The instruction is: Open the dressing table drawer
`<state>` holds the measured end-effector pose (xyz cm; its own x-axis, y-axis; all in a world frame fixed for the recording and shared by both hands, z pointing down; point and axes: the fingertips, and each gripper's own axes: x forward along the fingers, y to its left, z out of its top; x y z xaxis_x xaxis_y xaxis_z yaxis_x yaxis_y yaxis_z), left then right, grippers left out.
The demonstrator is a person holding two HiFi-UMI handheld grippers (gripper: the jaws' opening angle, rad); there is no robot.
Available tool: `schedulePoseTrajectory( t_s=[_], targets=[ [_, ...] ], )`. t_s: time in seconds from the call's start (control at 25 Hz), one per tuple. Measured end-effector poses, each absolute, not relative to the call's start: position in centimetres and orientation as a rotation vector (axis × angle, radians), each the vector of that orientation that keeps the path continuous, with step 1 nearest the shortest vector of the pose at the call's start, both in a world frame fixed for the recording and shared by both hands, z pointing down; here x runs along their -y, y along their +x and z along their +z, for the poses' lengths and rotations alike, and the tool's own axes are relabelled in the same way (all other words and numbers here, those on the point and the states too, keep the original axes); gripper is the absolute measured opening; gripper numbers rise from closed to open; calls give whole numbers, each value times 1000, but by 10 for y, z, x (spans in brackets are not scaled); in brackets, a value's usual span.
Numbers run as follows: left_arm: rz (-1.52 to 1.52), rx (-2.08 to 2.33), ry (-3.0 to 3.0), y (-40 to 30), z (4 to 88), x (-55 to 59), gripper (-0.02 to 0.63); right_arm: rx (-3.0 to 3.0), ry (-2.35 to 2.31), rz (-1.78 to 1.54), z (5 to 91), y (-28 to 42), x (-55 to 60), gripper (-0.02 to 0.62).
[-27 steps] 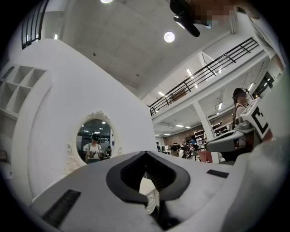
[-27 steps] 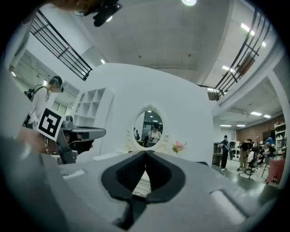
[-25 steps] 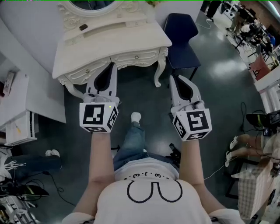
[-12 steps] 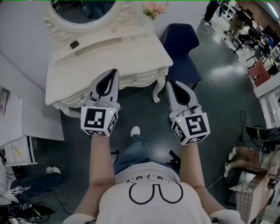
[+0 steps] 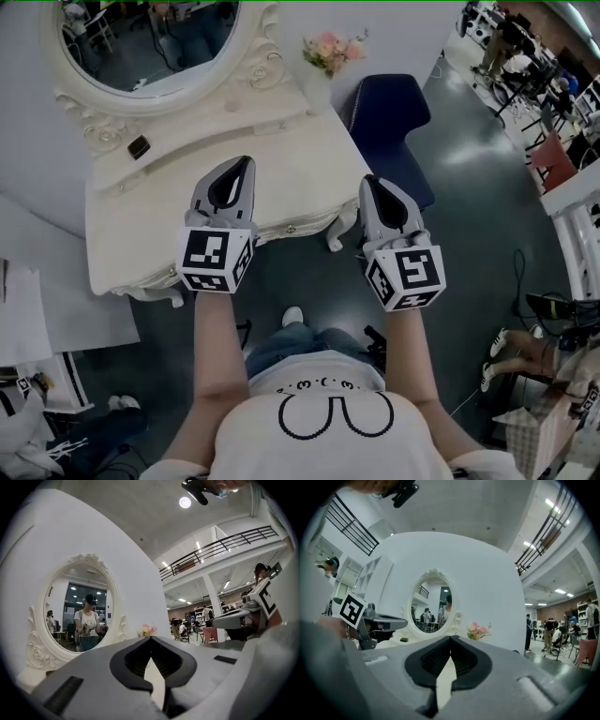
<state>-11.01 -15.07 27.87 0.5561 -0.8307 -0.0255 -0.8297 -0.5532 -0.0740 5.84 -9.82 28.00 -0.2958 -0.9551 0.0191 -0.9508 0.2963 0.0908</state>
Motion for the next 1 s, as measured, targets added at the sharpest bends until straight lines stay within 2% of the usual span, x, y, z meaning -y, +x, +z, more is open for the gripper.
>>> schedulePoseTrajectory(
  t_s=[0.24,0.72,0.8,0.92,1.0],
  targets=[
    [-134,-1417,-2790,-92,311,202,-2,2420,1859,-20,300,73,148,-3],
    [-92,-1599,-2807,-64,361,298,5,2413,1690,144,370,100,256,-3],
    [-89,-1628,-2820,-56,370,317,30,2419,1663,164,377,108,278,-3],
    [-74,-1670,-2849,-45,384,342,149,2432,1623,194,384,119,311,-3],
    [-104,-1692,-2850,-37,397,358,153,2441,1597,217,390,125,332,-3]
  ],
)
